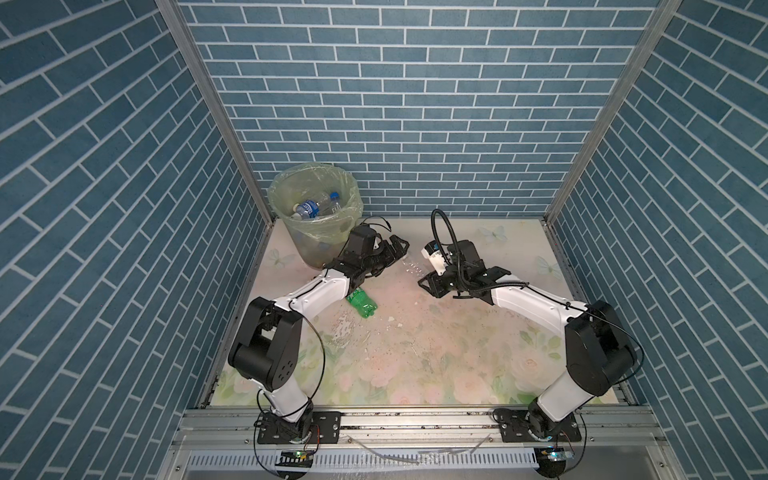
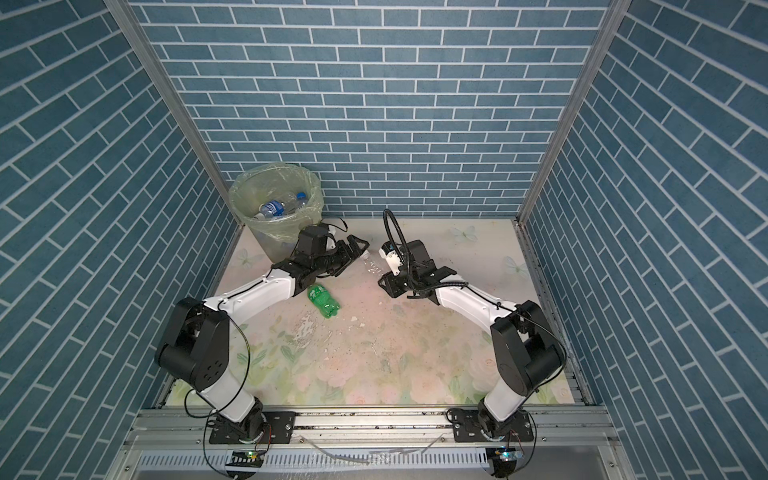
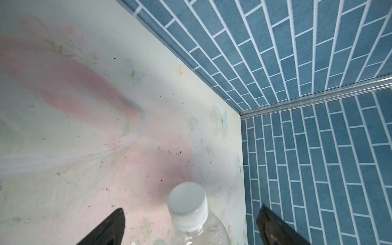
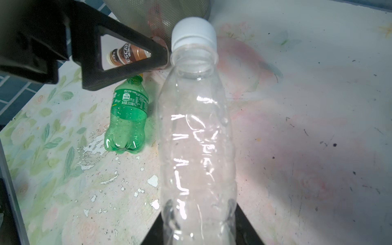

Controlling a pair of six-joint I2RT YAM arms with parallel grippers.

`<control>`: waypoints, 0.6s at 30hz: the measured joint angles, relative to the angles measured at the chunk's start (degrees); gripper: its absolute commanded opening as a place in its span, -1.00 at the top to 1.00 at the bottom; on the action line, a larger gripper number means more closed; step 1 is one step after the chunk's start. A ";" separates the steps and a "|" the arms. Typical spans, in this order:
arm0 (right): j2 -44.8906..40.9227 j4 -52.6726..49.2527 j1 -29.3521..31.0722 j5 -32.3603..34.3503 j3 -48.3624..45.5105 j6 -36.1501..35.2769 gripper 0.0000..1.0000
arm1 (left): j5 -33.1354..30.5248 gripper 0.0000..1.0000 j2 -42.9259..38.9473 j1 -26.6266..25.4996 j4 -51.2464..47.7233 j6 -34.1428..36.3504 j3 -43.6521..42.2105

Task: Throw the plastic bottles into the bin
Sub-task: 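Lift the clear bottle with the right gripper while the left grasps its white cap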

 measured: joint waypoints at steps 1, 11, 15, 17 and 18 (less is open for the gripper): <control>-0.15 0.00 0.00 -0.04 0.02 0.22 0.25 | 0.04 -0.76 0.81 -0.11 0.50 -0.28 0.61; -0.61 -0.44 0.00 -0.85 0.04 0.74 0.25 | 0.52 0.11 5.90 -1.77 2.58 -1.20 3.50; -0.63 -0.98 -0.07 -0.94 0.37 0.72 0.22 | 0.92 0.37 6.99 -1.75 2.67 -1.29 4.35; -0.68 -1.14 -0.11 -0.90 0.50 0.68 0.10 | 0.98 0.43 7.04 -1.75 2.19 -1.03 4.85; -0.74 -1.18 -0.11 -0.87 0.59 0.68 0.01 | 1.05 0.45 7.04 -1.75 1.68 -0.81 5.31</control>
